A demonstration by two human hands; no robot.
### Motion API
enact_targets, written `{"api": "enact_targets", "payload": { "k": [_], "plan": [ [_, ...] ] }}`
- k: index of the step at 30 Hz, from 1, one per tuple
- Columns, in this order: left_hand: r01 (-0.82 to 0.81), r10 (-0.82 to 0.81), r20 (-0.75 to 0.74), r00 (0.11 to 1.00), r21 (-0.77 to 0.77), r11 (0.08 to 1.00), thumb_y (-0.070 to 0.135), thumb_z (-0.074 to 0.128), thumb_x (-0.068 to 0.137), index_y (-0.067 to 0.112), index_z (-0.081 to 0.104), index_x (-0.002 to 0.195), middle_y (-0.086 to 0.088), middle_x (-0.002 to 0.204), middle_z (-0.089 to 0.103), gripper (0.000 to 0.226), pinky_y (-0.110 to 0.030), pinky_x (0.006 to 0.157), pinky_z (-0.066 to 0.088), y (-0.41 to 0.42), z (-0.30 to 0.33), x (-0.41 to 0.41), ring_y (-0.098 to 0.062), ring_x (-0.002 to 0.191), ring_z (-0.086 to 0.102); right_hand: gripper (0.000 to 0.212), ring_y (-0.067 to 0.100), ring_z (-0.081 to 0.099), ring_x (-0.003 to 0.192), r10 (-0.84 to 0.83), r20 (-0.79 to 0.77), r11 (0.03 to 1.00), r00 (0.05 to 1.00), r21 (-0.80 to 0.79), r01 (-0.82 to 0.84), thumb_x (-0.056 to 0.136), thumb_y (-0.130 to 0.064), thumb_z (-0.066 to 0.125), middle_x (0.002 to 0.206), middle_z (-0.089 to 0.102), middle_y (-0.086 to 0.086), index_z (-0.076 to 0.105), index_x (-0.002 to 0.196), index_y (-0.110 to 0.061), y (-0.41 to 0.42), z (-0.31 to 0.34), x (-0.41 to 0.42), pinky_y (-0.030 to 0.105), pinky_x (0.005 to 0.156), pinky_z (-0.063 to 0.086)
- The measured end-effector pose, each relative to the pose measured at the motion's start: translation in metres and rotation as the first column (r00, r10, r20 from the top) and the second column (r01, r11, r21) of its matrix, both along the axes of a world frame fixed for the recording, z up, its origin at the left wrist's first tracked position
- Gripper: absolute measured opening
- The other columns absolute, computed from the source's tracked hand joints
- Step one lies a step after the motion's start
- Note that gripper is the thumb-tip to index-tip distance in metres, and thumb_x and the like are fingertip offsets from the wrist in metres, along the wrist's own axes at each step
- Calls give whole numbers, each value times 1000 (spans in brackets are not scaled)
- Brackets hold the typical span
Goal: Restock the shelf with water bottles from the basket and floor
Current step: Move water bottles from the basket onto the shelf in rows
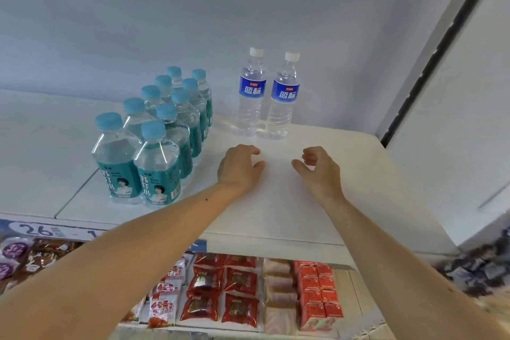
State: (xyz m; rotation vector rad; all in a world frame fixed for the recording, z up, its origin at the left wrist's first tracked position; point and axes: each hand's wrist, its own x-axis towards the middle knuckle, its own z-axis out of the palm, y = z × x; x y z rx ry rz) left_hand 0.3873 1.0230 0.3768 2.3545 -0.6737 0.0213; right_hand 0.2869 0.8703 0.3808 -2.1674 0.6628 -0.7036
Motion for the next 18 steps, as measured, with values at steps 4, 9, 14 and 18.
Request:
{"api": "enact_targets", "payload": {
  "k": [4, 9, 14, 18],
  "plan": [
    [52, -52, 9, 999, -49, 997, 32, 60, 88, 23, 60, 121, 0, 130, 56, 34, -30, 96, 43, 3, 2, -32, -19, 117, 52, 29, 15, 64, 93, -7, 62, 1000, 998, -10, 8, 82, -20, 71, 104, 66, -1, 60, 108, -13, 16, -3, -37, 35, 88, 52],
    [69, -71, -9, 997, -152, 986, 29, 61, 87, 23, 61, 118, 3, 128, 58, 31, -24, 95, 38, 3, -3, -84, -17, 118, 51, 23, 7, 60, 87, -10, 139, 1000, 990, -26, 14, 88, -18, 65, 105, 66, 0, 60, 110, -14, 27, -7, -88, 8, 74, 46],
    [61, -50, 37, 998, -439, 896, 15, 65, 83, 17, 67, 107, 3, 112, 65, 24, -27, 88, 51, 8, -14, -148, -9, 101, 60, 19, 4, 58, 87, -20, 275, 999, 961, -27, 28, 91, -16, 59, 104, 65, 0, 60, 109, -14, 39, -14, -146, 15, 76, 49],
    [-3, 18, 22, 1000, -556, 831, 11, 64, 83, 16, 67, 101, 3, 105, 66, 19, -19, 76, 53, 10, -33, -195, -4, 89, 62, 15, 0, 58, 86, 8, 335, 1000, 942, -16, -2, 90, -15, 58, 100, 63, -2, 59, 104, -14, 45, -39, -192, 13, 73, 47]
  ]
}}
